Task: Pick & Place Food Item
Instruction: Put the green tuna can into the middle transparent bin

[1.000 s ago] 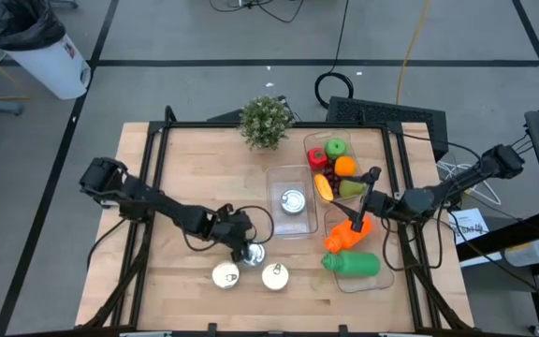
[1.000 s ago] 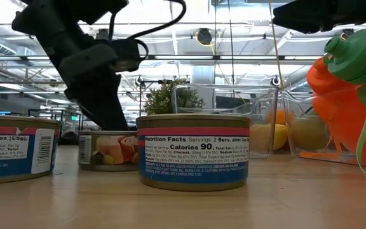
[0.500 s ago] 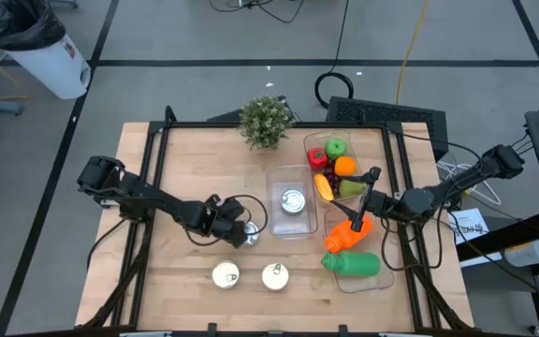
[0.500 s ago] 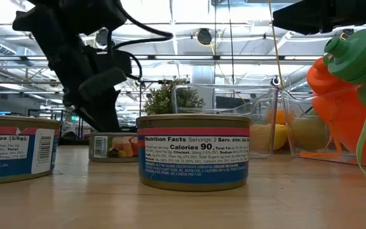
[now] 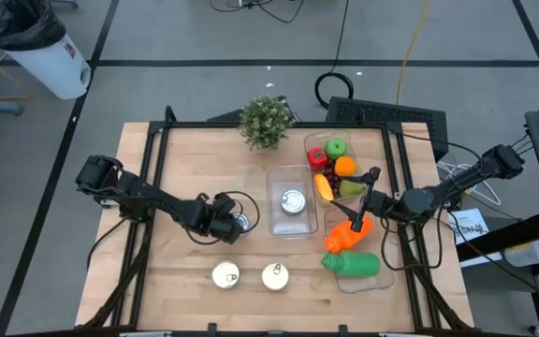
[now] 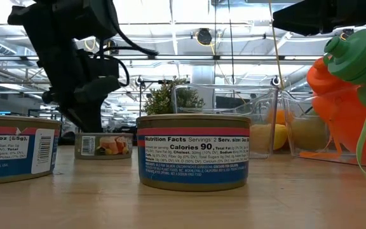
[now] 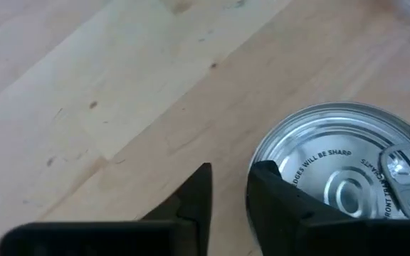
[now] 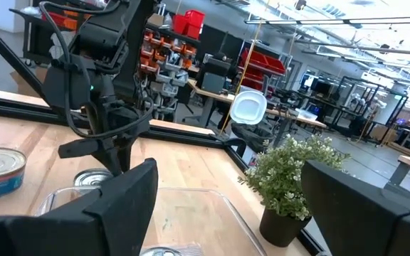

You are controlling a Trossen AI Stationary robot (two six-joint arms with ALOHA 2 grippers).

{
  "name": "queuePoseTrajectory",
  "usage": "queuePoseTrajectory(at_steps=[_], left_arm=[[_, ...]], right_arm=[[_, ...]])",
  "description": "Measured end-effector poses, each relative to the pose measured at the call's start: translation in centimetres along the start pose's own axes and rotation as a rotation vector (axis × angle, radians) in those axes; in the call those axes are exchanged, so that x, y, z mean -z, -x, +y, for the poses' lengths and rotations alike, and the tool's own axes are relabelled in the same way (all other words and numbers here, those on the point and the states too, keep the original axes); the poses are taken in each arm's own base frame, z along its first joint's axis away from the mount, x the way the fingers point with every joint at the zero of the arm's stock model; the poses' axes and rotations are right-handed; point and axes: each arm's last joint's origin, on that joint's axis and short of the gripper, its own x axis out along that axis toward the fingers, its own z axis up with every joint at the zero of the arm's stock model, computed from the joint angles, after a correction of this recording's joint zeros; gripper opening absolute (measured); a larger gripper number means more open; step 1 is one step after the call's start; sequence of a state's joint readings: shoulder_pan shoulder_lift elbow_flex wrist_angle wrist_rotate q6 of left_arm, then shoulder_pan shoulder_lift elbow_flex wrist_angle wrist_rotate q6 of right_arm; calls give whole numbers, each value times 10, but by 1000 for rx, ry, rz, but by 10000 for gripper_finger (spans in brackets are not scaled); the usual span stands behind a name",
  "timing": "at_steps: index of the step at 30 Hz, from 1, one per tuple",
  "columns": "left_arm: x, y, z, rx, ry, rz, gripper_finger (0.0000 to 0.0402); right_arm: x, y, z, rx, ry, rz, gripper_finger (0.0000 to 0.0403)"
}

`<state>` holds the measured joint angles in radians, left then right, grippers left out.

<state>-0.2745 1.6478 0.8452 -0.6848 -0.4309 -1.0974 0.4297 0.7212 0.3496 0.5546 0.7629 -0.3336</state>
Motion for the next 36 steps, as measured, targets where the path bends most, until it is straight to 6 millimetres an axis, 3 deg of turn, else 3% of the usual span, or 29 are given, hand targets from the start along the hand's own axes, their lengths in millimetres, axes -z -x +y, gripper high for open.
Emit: queuePoseTrajectory(at_steps=[8, 16, 21, 24, 36], left_arm=[[3, 0, 6, -53, 41, 28, 7], [1, -1, 2, 9, 62, 60, 3], [-3, 2, -20, 255, 13, 72, 2], [-3, 6, -25, 316, -13, 44, 2], [-9, 40, -15, 354, -24, -138, 0]], right_arm=[[0, 0, 0, -1, 1, 1, 325], [0, 0, 0, -1, 1, 1, 325], [0, 0, 0, -1, -6, 1, 325], [0, 0, 0, -1, -6, 2, 325], [1, 0, 0, -1, -3, 4, 325]])
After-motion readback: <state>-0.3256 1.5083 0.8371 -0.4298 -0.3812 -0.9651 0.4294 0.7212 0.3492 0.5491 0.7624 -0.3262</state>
